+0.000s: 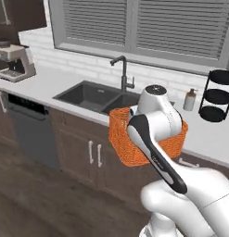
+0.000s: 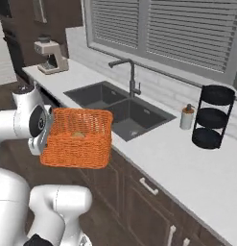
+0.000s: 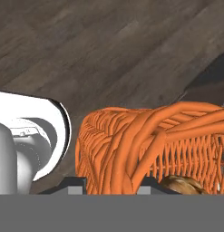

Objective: Open the cabinet, pick up the bread from the cabinet and place it in the basket. Then move the basket to the dining counter.

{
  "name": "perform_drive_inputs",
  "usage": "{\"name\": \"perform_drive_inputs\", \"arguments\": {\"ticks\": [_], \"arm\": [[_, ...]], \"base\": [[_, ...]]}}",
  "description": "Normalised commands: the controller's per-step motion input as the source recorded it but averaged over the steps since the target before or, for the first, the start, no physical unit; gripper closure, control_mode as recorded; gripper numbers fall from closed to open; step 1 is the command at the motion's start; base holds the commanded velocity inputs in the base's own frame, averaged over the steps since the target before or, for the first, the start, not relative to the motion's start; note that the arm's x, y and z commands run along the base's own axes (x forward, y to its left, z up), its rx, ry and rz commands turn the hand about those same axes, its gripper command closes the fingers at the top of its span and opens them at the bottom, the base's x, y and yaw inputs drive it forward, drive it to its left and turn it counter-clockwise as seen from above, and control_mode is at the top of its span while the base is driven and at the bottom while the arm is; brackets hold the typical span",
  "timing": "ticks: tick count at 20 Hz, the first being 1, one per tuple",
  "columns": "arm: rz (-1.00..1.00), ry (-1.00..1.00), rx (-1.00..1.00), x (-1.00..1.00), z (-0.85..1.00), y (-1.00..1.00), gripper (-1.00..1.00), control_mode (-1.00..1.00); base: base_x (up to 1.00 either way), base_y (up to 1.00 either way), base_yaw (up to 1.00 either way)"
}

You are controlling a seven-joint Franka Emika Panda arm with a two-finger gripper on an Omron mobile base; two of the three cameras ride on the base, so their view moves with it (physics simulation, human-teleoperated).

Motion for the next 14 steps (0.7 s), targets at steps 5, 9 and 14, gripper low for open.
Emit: {"name": "perform_drive_inputs", "arguments": {"ticks": [5, 9, 14], "arm": [[0.00, 0.00, 0.00, 0.00, 0.00, 0.00, 1.00, 1.00], [0.00, 0.00, 0.00, 0.00, 0.00, 0.00, 1.00, 1.00], [0.00, 0.00, 0.00, 0.00, 0.00, 0.00, 1.00, 1.00]], "base": [[0.04, 0.17, 0.94], [0.13, 0.08, 0.92], [0.16, 0.20, 0.87]]}}
